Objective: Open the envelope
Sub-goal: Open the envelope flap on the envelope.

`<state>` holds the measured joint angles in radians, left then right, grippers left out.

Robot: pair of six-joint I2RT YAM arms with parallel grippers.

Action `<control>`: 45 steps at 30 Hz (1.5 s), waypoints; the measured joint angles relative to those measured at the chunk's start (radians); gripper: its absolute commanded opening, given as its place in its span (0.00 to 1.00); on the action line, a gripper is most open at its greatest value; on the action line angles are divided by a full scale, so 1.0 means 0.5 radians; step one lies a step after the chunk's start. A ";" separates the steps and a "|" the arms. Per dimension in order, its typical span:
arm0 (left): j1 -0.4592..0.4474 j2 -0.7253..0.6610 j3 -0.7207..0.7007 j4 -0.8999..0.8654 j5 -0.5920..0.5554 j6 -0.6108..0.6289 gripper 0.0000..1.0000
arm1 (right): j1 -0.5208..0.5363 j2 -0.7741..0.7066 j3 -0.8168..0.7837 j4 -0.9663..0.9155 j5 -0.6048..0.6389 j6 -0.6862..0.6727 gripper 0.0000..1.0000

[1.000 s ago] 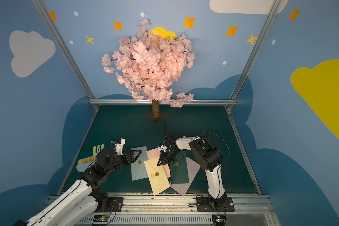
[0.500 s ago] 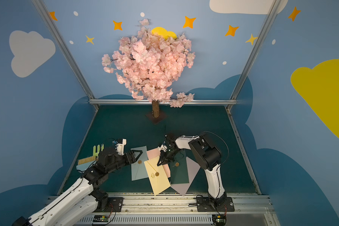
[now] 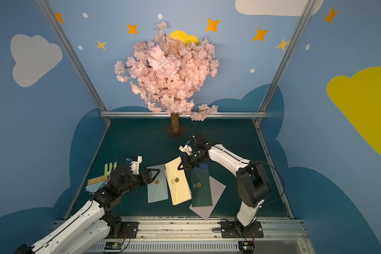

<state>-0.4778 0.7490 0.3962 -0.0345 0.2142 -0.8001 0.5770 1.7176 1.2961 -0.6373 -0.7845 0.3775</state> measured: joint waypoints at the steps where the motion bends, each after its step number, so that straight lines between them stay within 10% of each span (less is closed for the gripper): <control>1: 0.000 0.029 0.000 0.025 0.027 -0.004 0.72 | -0.065 -0.026 0.000 -0.005 0.026 0.010 0.00; 8: -0.100 0.427 0.027 0.211 0.217 -0.029 0.55 | -0.309 -0.126 -0.009 -0.032 0.214 0.054 0.00; 18: -0.340 1.008 0.304 0.354 0.314 -0.005 0.03 | -0.440 -0.280 -0.136 -0.008 0.352 0.098 0.00; 45: -0.478 1.466 0.431 0.246 0.114 0.016 0.03 | -0.510 -0.408 -0.298 0.066 0.253 0.107 0.00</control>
<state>-0.7166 1.4822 0.6117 0.0887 0.2710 -0.7921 0.3222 1.5135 1.1473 -0.6041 -0.6579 0.4309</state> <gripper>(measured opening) 0.050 0.048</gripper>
